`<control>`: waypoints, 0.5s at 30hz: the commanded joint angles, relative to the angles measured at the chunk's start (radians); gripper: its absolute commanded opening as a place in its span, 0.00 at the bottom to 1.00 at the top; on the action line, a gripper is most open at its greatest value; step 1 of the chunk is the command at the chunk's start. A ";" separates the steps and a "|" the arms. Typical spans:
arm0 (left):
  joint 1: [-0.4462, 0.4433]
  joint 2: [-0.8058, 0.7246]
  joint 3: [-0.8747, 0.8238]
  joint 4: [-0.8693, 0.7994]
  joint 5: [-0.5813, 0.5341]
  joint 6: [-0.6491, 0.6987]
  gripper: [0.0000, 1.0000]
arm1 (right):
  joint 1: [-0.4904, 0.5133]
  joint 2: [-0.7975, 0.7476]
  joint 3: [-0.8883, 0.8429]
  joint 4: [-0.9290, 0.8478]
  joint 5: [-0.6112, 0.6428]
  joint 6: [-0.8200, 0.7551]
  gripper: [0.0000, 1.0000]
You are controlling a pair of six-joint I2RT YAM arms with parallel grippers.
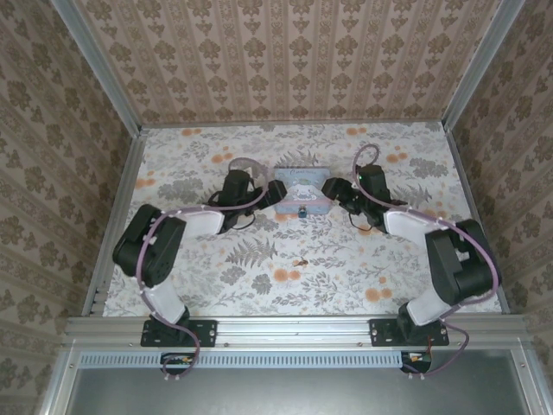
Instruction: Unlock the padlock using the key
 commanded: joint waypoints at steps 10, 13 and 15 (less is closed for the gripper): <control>0.051 -0.321 -0.047 -0.234 -0.036 0.244 1.00 | 0.206 -0.162 -0.104 -0.303 0.051 -0.251 0.64; 0.052 -0.372 -0.045 -0.287 -0.096 0.290 1.00 | 0.304 -0.138 -0.095 -0.344 0.112 -0.252 0.62; 0.053 -0.398 -0.049 -0.319 -0.151 0.274 1.00 | 0.362 -0.106 -0.091 -0.360 0.157 -0.243 0.61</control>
